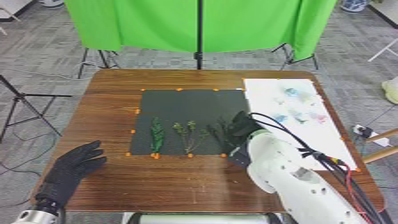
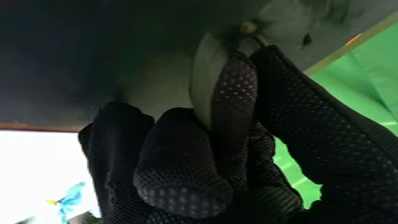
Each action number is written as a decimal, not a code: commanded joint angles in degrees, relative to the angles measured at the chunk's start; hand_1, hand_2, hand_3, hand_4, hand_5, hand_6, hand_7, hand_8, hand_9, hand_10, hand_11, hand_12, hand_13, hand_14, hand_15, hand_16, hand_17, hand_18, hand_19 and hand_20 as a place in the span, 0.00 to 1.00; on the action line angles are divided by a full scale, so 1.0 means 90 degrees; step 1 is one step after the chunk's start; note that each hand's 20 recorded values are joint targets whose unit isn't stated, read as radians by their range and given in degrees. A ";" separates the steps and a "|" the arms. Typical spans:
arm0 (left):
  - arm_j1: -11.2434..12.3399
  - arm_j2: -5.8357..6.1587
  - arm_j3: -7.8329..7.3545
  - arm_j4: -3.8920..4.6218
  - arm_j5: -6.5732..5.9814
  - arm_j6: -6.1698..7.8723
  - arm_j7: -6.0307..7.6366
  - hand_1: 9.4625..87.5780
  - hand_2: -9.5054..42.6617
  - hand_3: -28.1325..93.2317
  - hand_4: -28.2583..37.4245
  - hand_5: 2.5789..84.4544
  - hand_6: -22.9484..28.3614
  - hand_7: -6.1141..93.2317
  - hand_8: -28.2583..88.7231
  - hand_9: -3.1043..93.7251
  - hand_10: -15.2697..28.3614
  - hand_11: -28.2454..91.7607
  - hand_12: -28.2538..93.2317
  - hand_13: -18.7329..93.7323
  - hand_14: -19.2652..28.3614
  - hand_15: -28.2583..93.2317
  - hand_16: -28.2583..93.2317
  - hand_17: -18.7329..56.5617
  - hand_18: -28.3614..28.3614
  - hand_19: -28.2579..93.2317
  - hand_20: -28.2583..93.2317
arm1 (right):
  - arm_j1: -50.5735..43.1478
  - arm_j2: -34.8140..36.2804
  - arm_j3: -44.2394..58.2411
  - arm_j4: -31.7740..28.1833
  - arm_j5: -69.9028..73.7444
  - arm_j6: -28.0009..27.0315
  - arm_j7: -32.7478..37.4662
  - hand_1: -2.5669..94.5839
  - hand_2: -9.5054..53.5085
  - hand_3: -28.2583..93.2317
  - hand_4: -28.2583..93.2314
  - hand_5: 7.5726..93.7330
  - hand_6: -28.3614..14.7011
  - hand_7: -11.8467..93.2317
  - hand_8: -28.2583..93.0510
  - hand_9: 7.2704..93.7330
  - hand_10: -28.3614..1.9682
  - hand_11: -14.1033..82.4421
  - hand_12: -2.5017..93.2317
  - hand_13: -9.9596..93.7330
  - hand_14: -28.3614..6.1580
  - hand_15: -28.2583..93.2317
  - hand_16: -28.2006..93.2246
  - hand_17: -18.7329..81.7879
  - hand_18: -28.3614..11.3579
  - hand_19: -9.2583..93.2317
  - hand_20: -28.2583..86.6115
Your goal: Arrange flowers
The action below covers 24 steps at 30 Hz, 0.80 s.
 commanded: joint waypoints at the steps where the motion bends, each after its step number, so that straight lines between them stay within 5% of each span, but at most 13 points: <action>1: 0.0087 0.0004 0.0030 0.0071 0.0025 -0.0046 -0.0140 0.23 0.27 0.83 0.01 0.47 0.57 0.30 0.14 0.42 0.70 0.48 0.35 0.43 0.78 0.63 0.18 0.16 0.92 0.73 0.21 | -0.0068 -0.0231 0.0072 0.0050 0.0189 -0.0287 0.0077 0.51 0.00 0.97 0.06 0.58 0.42 0.84 0.27 1.00 0.72 0.63 0.31 1.00 0.84 0.83 0.43 0.82 0.24 1.00 0.80; 10: 0.0075 -0.0001 0.0042 0.0077 0.0026 -0.0055 -0.0142 0.23 0.27 0.83 0.01 0.47 0.57 0.30 0.14 0.42 0.70 0.48 0.35 0.43 0.78 0.63 0.18 0.16 0.92 0.73 0.21 | -0.0078 -0.0367 0.0149 0.0114 0.0338 -0.0699 0.0210 0.42 0.08 0.91 0.02 0.56 0.47 0.76 0.27 1.00 0.66 0.51 0.28 1.00 0.80 0.79 0.44 0.80 0.24 1.00 0.79; 24: 0.0045 -0.0035 0.0031 0.0082 0.0028 -0.0044 -0.0123 0.23 0.27 0.83 0.01 0.47 0.57 0.30 0.14 0.42 0.70 0.48 0.35 0.43 0.78 0.63 0.18 0.16 0.92 0.73 0.21 | -0.0095 0.0074 0.0173 -0.0090 -0.0494 -0.0800 0.0041 0.38 0.12 0.91 0.03 0.55 0.47 0.74 0.27 0.99 0.64 0.51 0.28 1.00 0.79 0.79 0.45 0.80 0.24 1.00 0.79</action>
